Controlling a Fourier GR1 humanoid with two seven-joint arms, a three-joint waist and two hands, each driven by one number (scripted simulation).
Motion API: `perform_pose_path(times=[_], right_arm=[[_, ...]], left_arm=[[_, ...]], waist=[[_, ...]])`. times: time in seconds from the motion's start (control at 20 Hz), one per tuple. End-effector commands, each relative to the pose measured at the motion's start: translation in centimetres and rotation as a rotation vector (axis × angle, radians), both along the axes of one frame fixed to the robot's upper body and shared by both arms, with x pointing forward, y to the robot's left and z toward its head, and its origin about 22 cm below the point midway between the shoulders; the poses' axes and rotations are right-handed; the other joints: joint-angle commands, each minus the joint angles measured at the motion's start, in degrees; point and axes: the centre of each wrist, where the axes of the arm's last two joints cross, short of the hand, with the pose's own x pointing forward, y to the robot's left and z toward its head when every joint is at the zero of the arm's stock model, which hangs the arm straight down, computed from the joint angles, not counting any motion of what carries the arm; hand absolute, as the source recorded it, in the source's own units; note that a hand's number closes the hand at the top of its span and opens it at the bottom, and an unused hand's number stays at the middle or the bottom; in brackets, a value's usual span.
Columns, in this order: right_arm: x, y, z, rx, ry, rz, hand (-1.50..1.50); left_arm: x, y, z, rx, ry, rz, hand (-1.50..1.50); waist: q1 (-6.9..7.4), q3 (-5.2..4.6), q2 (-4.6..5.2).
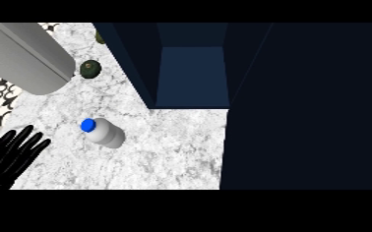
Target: Pick up the bottled water, place it into the cabinet and close the cabinet
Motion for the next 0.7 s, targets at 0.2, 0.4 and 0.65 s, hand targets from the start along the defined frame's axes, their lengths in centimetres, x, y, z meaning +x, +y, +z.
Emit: perform_pose_path(times=[0.2, 0.4, 0.65], right_arm=[[0.8, -0.4, -0.4, 0.001, -0.015, 0.007, -1.5], [-0.8, -1.3, 0.2, -0.014, -0.026, 0.012, -1.5], [-0.3, -1.0, 0.2, -0.001, -0.006, 0.024, -1.5]], left_arm=[[3.7, 0.9, -2.2, 0.05, -0.005, 0.036, -1.5], [3.5, 1.4, -4.0, 0.072, -0.032, 0.036, -1.5], [6.3, 0.7, -5.1, 0.114, 0.001, 0.041, -1.5]], waist=[[-0.05, -0.01, 0.07], [-0.13, -0.02, 0.02], [-0.12, -0.02, 0.06]])
